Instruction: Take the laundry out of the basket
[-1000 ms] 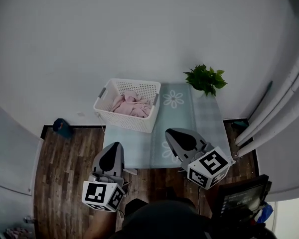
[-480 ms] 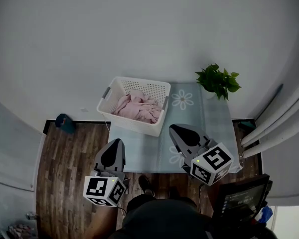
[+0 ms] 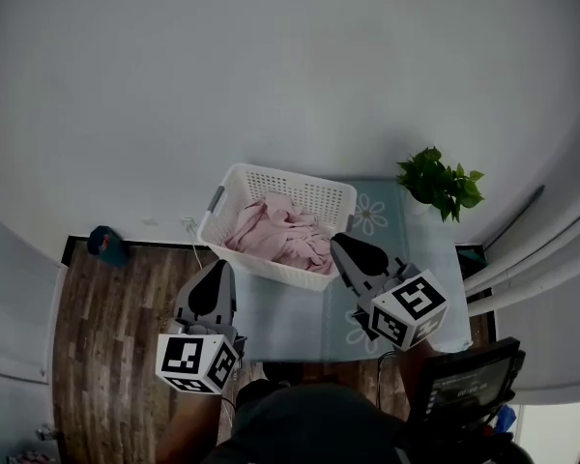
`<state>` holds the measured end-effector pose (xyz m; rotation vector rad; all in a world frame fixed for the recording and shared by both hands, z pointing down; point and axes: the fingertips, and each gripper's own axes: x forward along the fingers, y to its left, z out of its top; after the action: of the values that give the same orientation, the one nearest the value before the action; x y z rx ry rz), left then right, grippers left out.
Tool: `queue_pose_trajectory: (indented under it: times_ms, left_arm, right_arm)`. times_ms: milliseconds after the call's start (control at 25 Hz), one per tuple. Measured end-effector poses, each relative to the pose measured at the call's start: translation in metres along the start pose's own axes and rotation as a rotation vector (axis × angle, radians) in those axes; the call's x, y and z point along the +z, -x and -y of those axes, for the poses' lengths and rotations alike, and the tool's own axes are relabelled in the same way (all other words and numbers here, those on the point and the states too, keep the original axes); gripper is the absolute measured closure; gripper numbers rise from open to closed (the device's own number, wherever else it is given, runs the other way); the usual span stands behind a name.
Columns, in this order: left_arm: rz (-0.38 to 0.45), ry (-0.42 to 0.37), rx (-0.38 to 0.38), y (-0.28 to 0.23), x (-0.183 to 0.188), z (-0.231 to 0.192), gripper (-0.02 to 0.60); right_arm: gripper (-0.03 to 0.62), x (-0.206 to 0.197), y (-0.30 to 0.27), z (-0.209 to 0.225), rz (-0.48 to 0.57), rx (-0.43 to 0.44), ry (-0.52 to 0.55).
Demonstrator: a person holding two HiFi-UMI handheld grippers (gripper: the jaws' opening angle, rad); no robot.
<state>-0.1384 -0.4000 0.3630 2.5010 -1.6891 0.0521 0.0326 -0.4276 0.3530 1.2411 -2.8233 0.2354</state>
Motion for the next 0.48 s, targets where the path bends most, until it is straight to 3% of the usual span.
queue_pose_trajectory:
  times_ms: [320, 480]
  left_arm:
    - [0.001, 0.041, -0.013, -0.016, -0.007, -0.062, 0.571]
    - [-0.004, 0.039, 0.007, -0.019, -0.009, -0.079, 0.571]
  right_arm:
    - [0.562, -0.018, -0.075, -0.004, -0.129, 0.042, 0.065]
    - [0.424, -0.038, -0.107, -0.005, -0.229, 0.108, 0.104]
